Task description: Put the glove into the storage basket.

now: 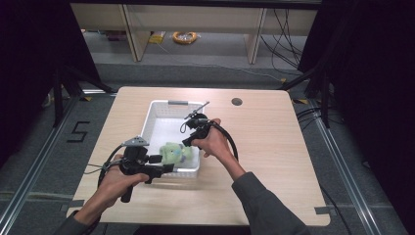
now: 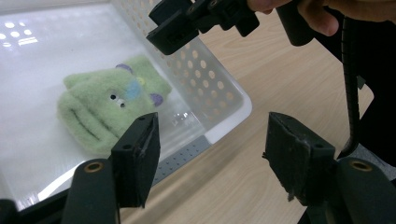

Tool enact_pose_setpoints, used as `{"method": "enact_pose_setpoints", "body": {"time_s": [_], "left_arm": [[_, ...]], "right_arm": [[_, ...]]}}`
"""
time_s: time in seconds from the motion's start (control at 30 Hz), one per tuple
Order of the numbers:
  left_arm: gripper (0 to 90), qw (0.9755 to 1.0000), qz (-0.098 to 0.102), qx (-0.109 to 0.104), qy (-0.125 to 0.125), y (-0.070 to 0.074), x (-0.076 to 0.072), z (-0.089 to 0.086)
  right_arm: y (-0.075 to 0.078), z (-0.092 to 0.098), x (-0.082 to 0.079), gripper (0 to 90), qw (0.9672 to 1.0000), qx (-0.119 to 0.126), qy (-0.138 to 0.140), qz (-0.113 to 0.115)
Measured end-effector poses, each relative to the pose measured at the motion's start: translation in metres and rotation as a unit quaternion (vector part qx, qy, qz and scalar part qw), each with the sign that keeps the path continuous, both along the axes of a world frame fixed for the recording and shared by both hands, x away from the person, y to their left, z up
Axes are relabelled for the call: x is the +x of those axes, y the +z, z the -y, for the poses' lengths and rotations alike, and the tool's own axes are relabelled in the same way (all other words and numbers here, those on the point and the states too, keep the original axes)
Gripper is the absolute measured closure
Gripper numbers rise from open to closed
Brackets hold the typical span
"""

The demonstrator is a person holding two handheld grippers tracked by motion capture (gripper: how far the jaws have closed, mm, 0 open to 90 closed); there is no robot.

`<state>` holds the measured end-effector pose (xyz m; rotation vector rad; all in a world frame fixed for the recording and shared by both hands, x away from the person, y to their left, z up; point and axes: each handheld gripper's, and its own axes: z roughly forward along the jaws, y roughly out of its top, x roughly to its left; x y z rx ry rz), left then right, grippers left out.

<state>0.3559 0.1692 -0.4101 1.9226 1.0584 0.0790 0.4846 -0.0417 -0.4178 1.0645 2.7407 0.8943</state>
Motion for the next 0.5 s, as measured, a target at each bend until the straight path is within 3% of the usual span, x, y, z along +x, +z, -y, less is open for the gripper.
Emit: {"method": "enact_pose_setpoints", "body": {"time_s": [0.3,0.33,0.37,0.5], "left_arm": [[32.3,1.0000,0.006,-0.006,-0.001,-0.003,-0.006,0.007],[31.7,1.0000,0.006,-0.003,-0.004,-0.003,-0.006,0.007],[30.9,1.0000,0.006,-0.004,-0.005,-0.004,-0.006,0.008],[29.6,0.9999,0.008,-0.005,-0.006,-0.008,-0.007,0.010]], "right_arm": [[0.013,0.016,-0.016,49.5,0.9995,0.024,0.012,0.019],[0.016,0.018,-0.019,48.7,0.9997,0.023,0.001,0.006],[0.015,0.020,-0.019,48.5,0.9991,0.028,0.019,0.025],[0.017,0.028,-0.027,46.1,0.9984,0.040,0.021,0.035]]}}
